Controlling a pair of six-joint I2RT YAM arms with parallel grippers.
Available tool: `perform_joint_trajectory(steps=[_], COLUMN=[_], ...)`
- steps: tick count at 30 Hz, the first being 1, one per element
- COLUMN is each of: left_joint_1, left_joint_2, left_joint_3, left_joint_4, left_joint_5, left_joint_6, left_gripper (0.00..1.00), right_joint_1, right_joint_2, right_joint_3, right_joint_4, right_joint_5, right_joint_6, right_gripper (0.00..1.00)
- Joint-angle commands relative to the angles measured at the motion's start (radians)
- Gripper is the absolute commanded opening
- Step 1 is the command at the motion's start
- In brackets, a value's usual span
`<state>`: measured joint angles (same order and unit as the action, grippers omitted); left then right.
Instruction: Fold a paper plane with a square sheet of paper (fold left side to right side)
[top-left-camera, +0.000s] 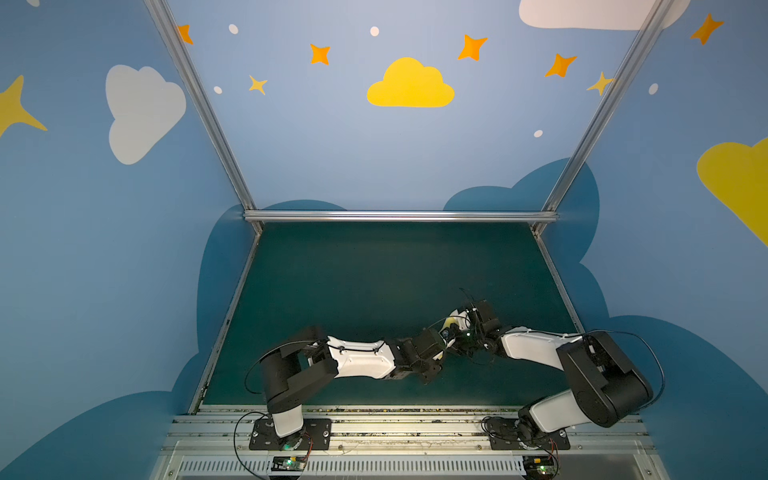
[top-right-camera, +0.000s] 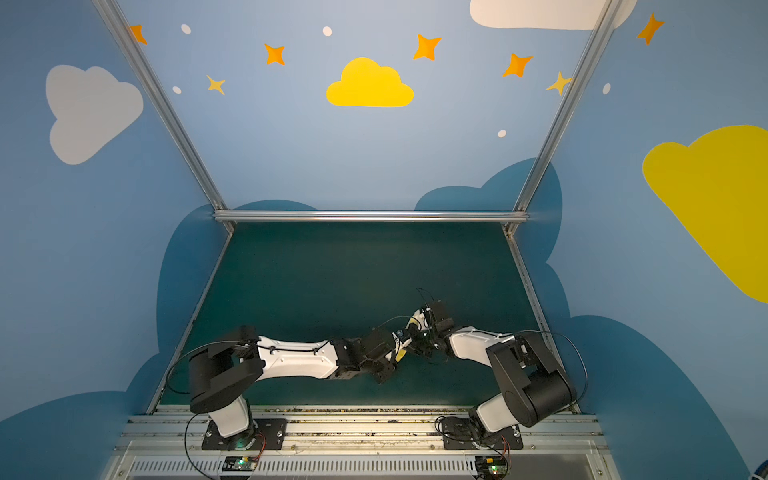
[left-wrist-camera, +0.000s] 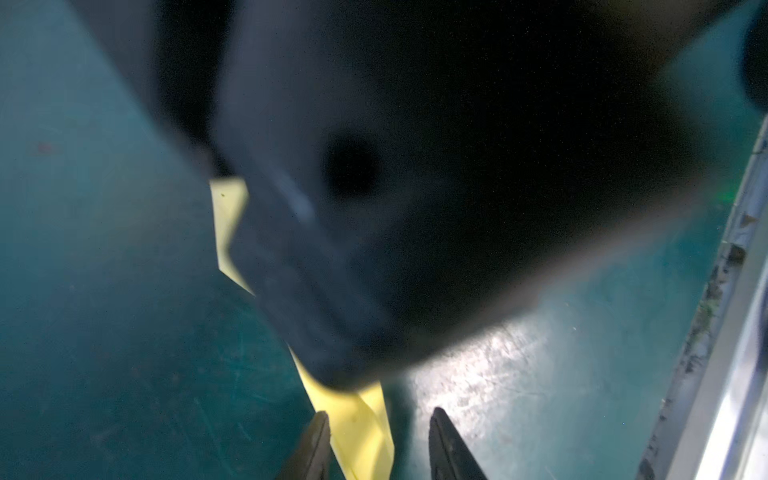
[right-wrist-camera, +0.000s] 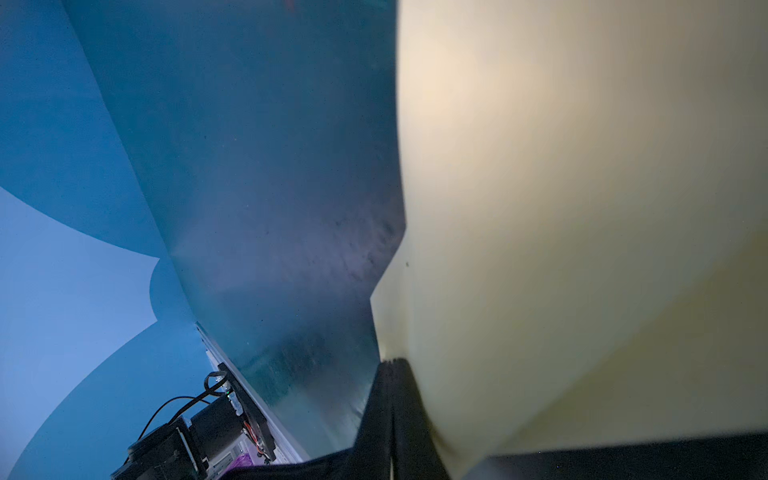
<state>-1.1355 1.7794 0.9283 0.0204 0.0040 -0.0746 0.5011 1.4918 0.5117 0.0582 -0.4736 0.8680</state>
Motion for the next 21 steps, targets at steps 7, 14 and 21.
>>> perform_joint_trajectory(steps=[7,14,21], left_joint_1=[-0.013,-0.019,-0.016], left_joint_2=[0.039,0.029,-0.019], left_joint_3=[-0.006,-0.039,-0.105], left_joint_4=[-0.044,-0.039,0.032], left_joint_5=[-0.062,-0.073,-0.057], left_joint_6=[0.022,0.001,-0.081], left_gripper=[0.44,0.46,0.48], right_joint_1=[0.0,-0.002,-0.008], right_joint_2=[0.018,0.018,0.005], right_joint_3=[-0.013,-0.013,-0.022], right_joint_4=[-0.007,-0.007,-0.008], right_joint_5=[0.01,0.008,0.009], right_joint_6=[0.006,0.005,0.008], right_gripper=[0.0,0.0,0.0])
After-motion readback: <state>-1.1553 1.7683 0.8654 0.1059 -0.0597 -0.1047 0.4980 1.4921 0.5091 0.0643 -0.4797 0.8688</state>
